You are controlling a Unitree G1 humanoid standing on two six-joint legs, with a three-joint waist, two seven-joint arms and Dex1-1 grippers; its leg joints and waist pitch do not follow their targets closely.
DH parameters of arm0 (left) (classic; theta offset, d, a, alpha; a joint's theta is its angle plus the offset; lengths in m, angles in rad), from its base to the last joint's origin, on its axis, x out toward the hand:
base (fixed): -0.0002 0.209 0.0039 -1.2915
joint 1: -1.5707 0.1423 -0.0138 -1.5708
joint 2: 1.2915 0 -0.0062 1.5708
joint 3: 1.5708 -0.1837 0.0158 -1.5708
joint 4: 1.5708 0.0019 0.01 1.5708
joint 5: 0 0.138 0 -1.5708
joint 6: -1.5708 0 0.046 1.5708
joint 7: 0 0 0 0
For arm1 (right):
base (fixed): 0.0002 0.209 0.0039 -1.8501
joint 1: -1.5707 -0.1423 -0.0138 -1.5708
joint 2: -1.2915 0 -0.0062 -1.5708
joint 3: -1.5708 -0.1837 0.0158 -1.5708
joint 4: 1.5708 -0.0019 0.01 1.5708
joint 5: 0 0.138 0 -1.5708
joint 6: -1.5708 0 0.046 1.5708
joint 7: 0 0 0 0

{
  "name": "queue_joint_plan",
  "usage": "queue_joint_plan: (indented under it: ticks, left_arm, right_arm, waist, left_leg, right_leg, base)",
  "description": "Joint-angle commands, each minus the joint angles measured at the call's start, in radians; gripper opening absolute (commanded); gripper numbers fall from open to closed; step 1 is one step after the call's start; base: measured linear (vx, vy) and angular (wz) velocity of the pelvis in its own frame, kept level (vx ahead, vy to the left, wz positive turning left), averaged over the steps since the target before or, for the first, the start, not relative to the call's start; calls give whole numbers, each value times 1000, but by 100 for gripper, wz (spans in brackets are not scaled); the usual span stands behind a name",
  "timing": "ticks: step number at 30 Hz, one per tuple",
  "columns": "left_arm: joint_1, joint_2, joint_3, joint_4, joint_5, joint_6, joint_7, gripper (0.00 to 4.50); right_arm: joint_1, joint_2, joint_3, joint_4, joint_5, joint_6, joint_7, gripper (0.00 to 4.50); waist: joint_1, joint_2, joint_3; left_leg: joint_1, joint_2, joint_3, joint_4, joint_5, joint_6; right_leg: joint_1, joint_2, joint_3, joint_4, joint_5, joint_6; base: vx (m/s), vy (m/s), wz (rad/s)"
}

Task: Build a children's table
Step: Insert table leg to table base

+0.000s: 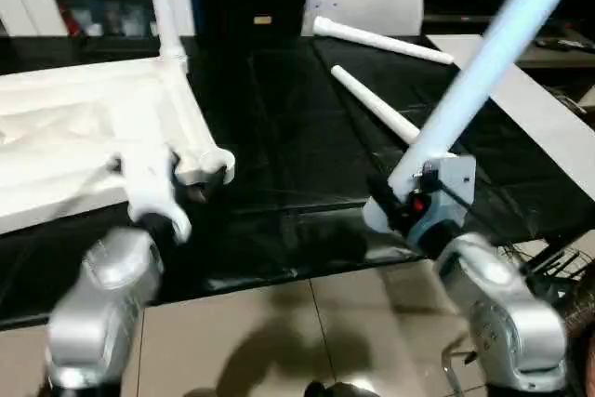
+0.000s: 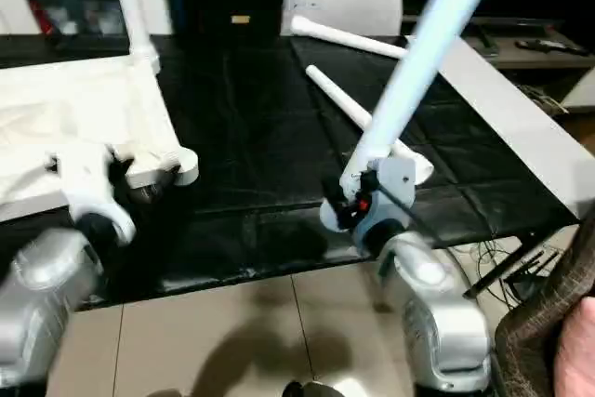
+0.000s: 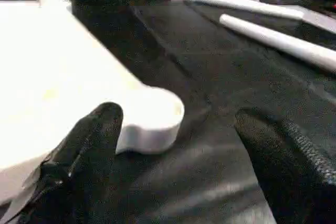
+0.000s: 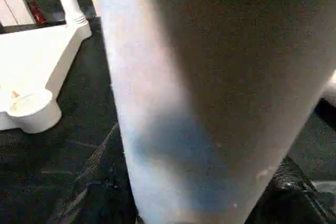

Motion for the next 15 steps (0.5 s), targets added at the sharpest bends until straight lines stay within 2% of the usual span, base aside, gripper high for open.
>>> queue_joint_plan:
  ticks: [1,2,3,4,5,6,8,9,11,12,13,14,15]
  left_arm:
    - [10,-11,2,-29,13,-12,22,391]
    - [13,-14,0,-33,16,-15,24,391]
    - [16,-20,-7,-41,23,-16,28,391]
    - [17,-21,-8,-42,25,-16,29,391]
    - [18,-23,-9,-44,28,-16,29,391]
    - [19,-27,-11,-46,37,-17,28,391]
    - [17,-27,-14,-46,44,-20,29,391]
    - [17,-27,-15,-46,44,-20,29,391]
    - [17,-25,-13,-46,44,-21,30,391]
    - [18,-25,-11,-50,47,-19,29,391]
    - [18,-25,-10,-53,48,-18,29,391]
    - [18,-25,-9,-53,49,-17,28,391]
    - [19,-24,-7,-55,50,-16,27,391]
  right_arm:
    - [4,14,-14,-32,27,-9,1,193]
    - [6,17,-16,-31,35,-6,1,193]
    - [7,7,-8,-14,33,-18,12,193]
    - [8,4,-5,-10,31,-25,16,193]
    - [8,5,-5,-8,34,-25,17,193]
    - [8,8,-5,-2,38,-26,22,193]
    - [4,7,-4,5,45,-25,29,193]
    - [3,8,-5,7,49,-22,31,193]
    - [2,8,-3,12,49,-19,36,193]
    - [4,11,1,16,53,-16,42,193]
    - [6,11,3,18,55,-16,44,193]
    - [7,11,4,19,56,-16,44,193]
    - [9,13,6,20,60,-12,44,193]
  waist:
    - [20,1,-47]
    - [14,4,-45]
    - [6,4,-47]
    - [2,5,-46]
    - [0,6,-45]
    - [-1,0,-42]
    - [-4,4,-36]
    - [-7,6,-35]
    - [-28,13,-36]
    - [-64,29,-30]
    - [-80,33,-28]
    - [-86,41,-23]
    - [-48,43,-10]
  left_leg:
    - [-20,16,-5,-46,-89,132]
    - [-7,18,1,-61,-93,142]
    - [-4,19,7,-74,-98,153]
    - [-3,16,11,-76,-106,157]
    - [2,14,15,-75,-120,159]
    - [9,9,15,-68,-170,164]
    - [6,10,5,-68,-212,164]
    - [9,10,4,-68,-233,161]
    - [15,7,3,-82,-307,150]
    - [25,5,13,-120,-489,106]
    - [17,7,19,-147,-565,86]
    - [-32,22,36,-213,-720,56]
    - [-89,6,81,-250,-841,46]
  right_leg:
    - [69,-169,134,-123,-729,12]
    - [58,-146,121,-116,-654,-32]
    - [57,-124,113,-104,-590,-60]
    - [56,-118,114,-102,-570,-67]
    - [50,-115,118,-102,-560,-72]
    - [46,-128,136,-113,-576,-72]
    - [52,-140,143,-125,-623,-59]
    - [51,-140,140,-128,-637,-53]
    - [52,-116,114,-122,-622,-34]
    - [42,-56,55,-99,-557,-6]
    - [48,-28,27,-73,-493,-3]
    - [90,9,-15,69,-296,-14]
    - [120,20,-32,173,-188,-1]
  base:
    - [-35,107,6]
    - [-56,171,5]
    - [-40,117,5]
    - [-47,132,4]
    - [-26,68,4]
    - [-51,138,8]
    - [-58,145,5]
    - [-65,150,4]
    - [-73,148,2]
    - [-89,150,0]
    - [-139,148,0]
    - [-139,148,0]
    - [-141,108,4]
